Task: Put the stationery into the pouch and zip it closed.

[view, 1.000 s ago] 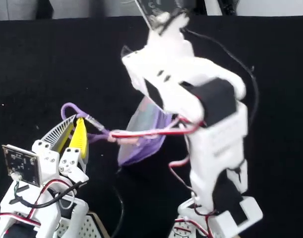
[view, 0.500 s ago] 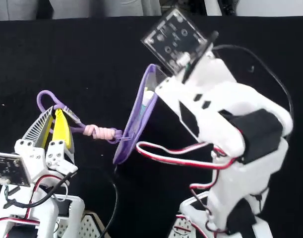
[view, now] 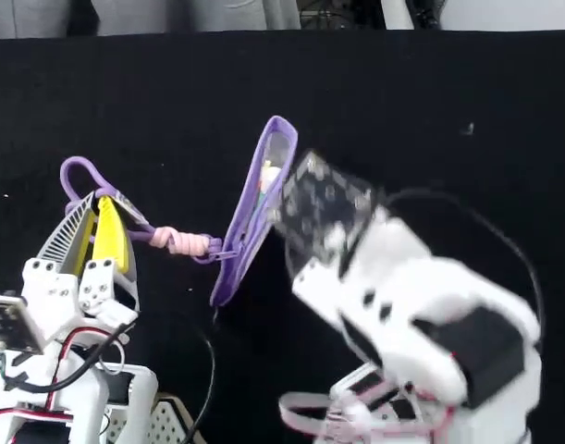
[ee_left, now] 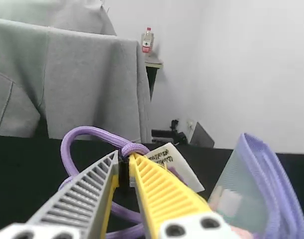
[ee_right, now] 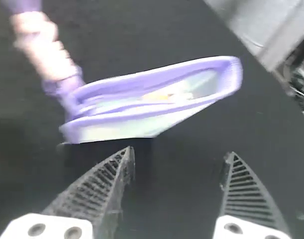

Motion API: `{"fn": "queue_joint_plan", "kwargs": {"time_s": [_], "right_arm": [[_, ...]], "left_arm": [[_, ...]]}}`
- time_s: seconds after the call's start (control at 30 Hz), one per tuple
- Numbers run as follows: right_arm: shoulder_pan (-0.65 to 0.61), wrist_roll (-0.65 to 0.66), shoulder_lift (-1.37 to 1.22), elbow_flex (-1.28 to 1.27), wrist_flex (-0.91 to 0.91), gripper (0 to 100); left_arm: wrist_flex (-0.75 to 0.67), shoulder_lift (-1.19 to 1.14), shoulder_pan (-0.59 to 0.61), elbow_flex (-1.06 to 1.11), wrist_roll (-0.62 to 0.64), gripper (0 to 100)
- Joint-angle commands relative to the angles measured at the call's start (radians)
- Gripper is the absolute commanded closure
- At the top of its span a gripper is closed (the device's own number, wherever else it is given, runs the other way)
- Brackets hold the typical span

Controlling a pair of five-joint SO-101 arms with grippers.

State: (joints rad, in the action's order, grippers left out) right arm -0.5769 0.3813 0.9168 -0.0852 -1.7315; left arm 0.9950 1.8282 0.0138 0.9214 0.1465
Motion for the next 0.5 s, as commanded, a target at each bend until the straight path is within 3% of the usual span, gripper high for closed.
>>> {"fn": "queue_joint_plan", "kwargs": {"time_s": [0.0, 0.2, 0.47], "right_arm": [[-0.094, -0.155, 0.067, -0.145, 0.057, 71.9], [-0.123, -0.336, 0.174, -0.409, 0.276, 71.9], [-0.232, -0.371, 0.406, -0.72, 0.542, 71.9]], "left_arm": [[-0.026, -0.011, -0.004, -0.045, 0.064, 97], [-0.026, -0.011, -0.047, -0.045, 0.064, 97], [-0.026, -0.011, -0.071, -0.045, 0.064, 97]]}}
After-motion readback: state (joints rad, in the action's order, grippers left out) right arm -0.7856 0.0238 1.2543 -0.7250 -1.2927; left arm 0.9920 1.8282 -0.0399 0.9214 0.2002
